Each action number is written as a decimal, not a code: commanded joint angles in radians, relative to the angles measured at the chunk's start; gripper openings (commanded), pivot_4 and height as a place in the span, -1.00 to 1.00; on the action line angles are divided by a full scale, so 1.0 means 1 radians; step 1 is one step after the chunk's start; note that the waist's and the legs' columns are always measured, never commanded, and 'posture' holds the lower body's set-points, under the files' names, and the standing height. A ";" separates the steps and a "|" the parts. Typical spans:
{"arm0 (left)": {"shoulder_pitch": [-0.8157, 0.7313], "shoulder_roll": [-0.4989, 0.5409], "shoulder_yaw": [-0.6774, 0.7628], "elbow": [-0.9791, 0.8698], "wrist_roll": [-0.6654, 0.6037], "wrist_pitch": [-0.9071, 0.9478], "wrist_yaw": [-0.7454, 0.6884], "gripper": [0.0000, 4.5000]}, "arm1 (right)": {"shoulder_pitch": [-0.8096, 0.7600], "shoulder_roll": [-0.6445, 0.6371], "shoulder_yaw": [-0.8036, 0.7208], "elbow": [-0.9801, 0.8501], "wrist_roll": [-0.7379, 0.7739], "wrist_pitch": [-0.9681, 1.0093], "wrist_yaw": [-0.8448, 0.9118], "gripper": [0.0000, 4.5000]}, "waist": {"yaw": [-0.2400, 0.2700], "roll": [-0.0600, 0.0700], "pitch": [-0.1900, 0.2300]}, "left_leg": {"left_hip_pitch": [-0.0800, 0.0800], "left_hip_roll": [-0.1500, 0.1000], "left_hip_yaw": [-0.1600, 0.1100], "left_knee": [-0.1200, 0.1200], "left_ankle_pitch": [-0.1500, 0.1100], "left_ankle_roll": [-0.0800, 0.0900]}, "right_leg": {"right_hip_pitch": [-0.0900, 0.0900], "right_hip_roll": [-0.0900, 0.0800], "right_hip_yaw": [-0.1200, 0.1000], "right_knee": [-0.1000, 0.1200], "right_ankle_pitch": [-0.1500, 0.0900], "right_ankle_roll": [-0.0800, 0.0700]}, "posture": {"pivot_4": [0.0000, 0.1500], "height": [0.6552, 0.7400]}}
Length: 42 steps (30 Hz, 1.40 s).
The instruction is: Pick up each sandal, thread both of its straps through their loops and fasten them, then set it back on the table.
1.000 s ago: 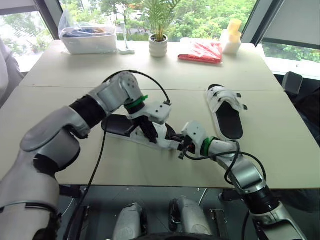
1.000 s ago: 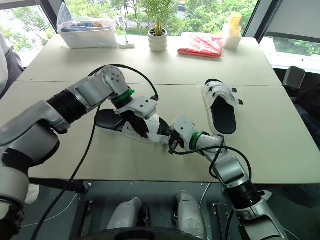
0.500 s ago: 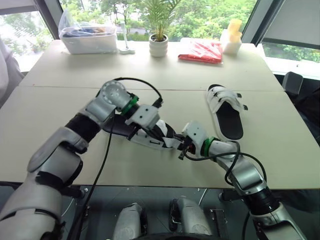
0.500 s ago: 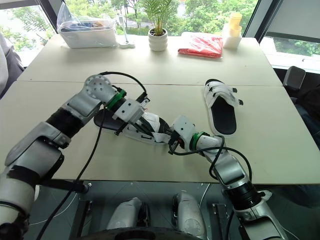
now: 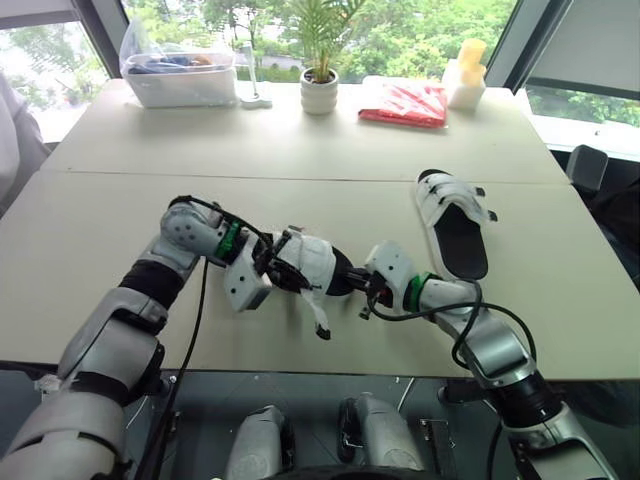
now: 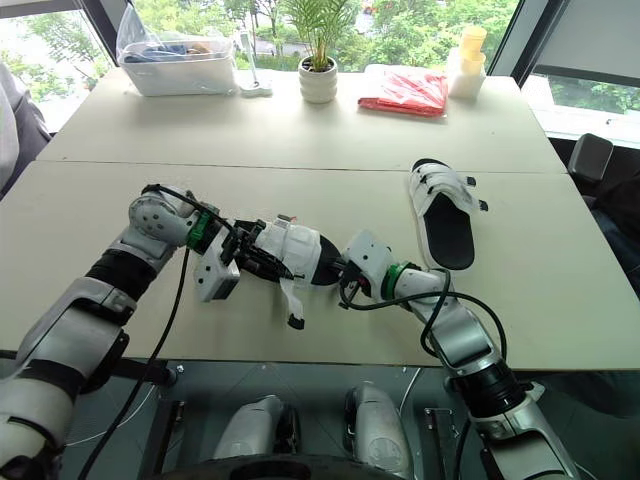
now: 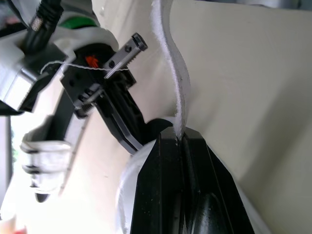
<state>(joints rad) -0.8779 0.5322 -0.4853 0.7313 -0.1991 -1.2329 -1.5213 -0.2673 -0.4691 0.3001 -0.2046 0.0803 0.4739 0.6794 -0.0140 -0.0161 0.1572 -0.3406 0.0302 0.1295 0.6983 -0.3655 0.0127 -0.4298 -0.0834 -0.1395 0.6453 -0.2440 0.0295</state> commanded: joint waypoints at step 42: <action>0.342 -0.055 0.259 -0.833 -0.612 2.503 0.766 0.19 | 0.038 -0.019 0.091 0.115 -0.056 0.058 0.074 -1.00 | 0.002 -0.001 -0.005 | 0.002 -0.001 -0.002 -0.001 0.001 -0.003 | 0.002 -0.002 0.001 0.000 -0.001 0.001 | 1.00 0.74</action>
<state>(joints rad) -0.5304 0.4983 -0.2395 -0.0833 -0.8161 1.3098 -0.7558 -0.2957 -0.4801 0.3084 -0.1671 0.0541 0.4493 0.7294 -0.0117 -0.0176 0.1523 -0.3384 0.0296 0.1277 0.6974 -0.3647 0.0094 -0.4276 -0.0852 -0.1390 0.6455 -0.2449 0.0304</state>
